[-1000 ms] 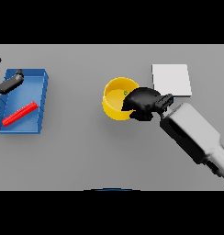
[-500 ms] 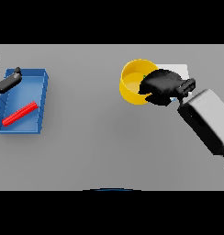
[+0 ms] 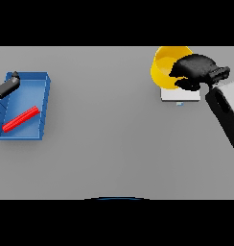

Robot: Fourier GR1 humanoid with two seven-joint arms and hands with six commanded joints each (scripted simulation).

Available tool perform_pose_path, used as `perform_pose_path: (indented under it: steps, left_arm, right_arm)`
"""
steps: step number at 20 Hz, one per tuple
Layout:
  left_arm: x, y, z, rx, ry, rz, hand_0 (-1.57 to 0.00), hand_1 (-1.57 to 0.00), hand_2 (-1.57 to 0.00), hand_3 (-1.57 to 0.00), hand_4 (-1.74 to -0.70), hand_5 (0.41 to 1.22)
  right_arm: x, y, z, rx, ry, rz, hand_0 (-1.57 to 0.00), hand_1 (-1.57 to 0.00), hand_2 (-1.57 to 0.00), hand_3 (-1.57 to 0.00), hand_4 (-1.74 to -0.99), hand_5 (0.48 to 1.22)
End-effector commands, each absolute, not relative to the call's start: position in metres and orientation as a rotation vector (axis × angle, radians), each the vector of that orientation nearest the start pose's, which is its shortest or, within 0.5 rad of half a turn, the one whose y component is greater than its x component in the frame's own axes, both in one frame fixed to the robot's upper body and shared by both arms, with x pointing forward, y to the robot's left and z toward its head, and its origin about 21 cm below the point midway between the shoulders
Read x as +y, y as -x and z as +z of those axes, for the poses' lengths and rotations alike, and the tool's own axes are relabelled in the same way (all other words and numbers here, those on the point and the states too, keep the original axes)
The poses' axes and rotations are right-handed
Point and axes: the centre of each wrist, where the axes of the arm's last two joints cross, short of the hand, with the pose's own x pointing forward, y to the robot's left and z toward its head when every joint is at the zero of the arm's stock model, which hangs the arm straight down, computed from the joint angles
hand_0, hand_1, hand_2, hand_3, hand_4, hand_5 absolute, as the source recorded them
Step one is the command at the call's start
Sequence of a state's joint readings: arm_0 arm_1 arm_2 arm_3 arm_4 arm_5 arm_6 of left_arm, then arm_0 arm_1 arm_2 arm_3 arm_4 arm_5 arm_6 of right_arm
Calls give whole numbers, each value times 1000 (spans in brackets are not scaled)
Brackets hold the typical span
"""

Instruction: Pick up the red beaker and tilt it to pour out 1 green nut into yellow bowl. Pick up the yellow bowl and place it on the metallic measuring scale.

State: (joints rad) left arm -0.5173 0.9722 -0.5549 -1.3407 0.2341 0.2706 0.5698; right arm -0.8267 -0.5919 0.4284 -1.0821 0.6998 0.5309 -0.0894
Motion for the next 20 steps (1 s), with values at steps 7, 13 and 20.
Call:
perform_pose_path:
  steps: [7, 13, 20]
  left_arm:
    - [332, -333, 132, -1055, -762, -509, 1, 1, 1, 1, -818, 759]
    - [331, -329, 132, -1049, -772, -521, 1, 1, 1, 1, -796, 737]
    - [331, -330, 133, -1052, -761, -521, 1, 1, 1, 1, -809, 734]
  right_arm:
    - [-271, -426, 129, -1093, 690, 1655, -1571, -1571, -1571, -1254, -1722, 1221]
    - [-274, -433, 100, -1078, 685, 1615, -1571, -1547, -1571, -1460, -1726, 1221]
    - [-278, -440, 86, -1059, 668, 1593, -1527, -1401, -1569, -1320, -1725, 1221]
